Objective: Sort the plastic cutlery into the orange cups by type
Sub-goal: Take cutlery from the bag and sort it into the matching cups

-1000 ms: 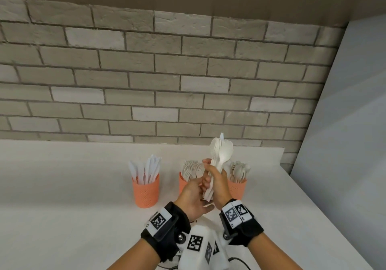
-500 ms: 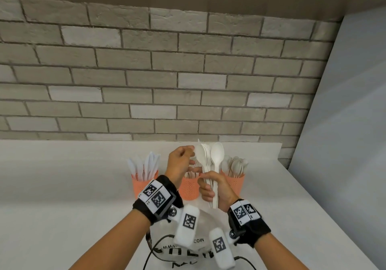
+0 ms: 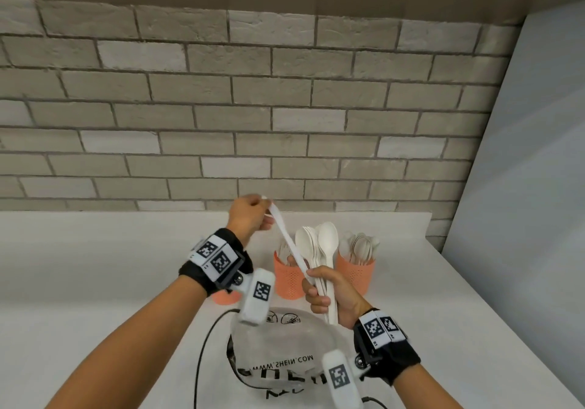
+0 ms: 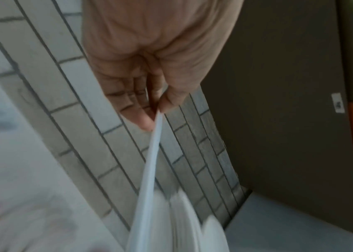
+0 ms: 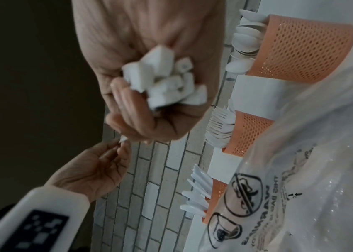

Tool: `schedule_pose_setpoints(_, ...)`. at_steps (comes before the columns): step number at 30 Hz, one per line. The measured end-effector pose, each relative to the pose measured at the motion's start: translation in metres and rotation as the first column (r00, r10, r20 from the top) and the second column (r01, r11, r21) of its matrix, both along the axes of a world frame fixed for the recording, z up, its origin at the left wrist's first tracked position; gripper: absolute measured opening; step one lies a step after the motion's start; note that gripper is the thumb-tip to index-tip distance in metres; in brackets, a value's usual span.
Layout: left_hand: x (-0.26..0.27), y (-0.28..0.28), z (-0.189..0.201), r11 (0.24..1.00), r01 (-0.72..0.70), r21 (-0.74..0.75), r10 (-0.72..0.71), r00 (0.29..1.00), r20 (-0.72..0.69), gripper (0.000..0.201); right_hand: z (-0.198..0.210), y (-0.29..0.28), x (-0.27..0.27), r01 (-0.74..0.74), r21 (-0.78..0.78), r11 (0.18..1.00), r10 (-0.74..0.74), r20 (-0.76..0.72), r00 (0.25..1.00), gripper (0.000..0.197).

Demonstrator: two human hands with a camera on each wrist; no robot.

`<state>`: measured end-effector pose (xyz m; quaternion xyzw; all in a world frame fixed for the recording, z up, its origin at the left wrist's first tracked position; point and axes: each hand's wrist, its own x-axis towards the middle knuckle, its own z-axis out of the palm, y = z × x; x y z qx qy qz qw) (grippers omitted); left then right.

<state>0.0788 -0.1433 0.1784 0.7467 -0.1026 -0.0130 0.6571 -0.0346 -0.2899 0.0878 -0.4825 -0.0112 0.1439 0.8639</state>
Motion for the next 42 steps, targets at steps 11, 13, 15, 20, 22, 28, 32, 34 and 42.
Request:
schedule_pose_setpoints(11,0.052,0.095,-0.002,0.95,-0.299,0.091,0.206,0.817,0.538,0.01,-0.007,0.031,0.006,0.108,-0.113,0.988,-0.119,-0.091,0.989,0.033)
schedule_pose_setpoints(13,0.055,0.098,-0.023,0.932,-0.316,0.175,0.177,0.821,0.542,0.012,-0.006,0.038,0.006,0.1,-0.105,0.989,-0.111,-0.105,0.988,0.031)
schedule_pose_setpoints(15,0.057,0.097,-0.042,0.92,-0.318,0.227,0.159,0.835,0.527,0.012,-0.006,0.044,0.004,0.087,-0.093,0.992,-0.098,-0.117,0.988,0.03)
schedule_pose_setpoints(20,0.061,0.086,-0.071,0.877,-0.295,0.379,0.092,0.878,0.471,0.017,-0.015,0.053,0.001,0.098,-0.083,0.992,-0.108,-0.128,0.986,0.035)
schedule_pose_setpoints(22,0.064,0.081,-0.079,0.845,-0.289,0.449,0.065,0.891,0.449,0.019,-0.017,0.051,0.001,0.114,-0.068,0.991,-0.122,-0.135,0.983,0.036)
schedule_pose_setpoints(28,0.068,0.072,-0.103,0.716,-0.278,0.64,0.013,0.922,0.386,0.02,-0.013,0.043,0.0,0.18,0.01,0.984,-0.177,-0.151,0.973,0.021)
schedule_pose_setpoints(32,0.067,0.069,-0.11,0.602,-0.28,0.748,-0.028,0.929,0.37,0.03,-0.012,0.034,0.003,0.191,-0.015,0.981,-0.191,-0.12,0.974,0.019)
schedule_pose_setpoints(34,0.067,0.069,-0.106,0.578,-0.306,0.757,-0.043,0.914,0.403,0.036,-0.013,0.031,0.005,0.202,-0.068,0.977,-0.208,-0.096,0.973,0.025)
schedule_pose_setpoints(42,0.016,0.034,-0.045,0.963,0.086,0.255,-0.119,0.986,0.121,0.019,-0.006,0.026,0.022,0.304,-0.174,0.937,-0.309,-0.004,0.951,0.024)
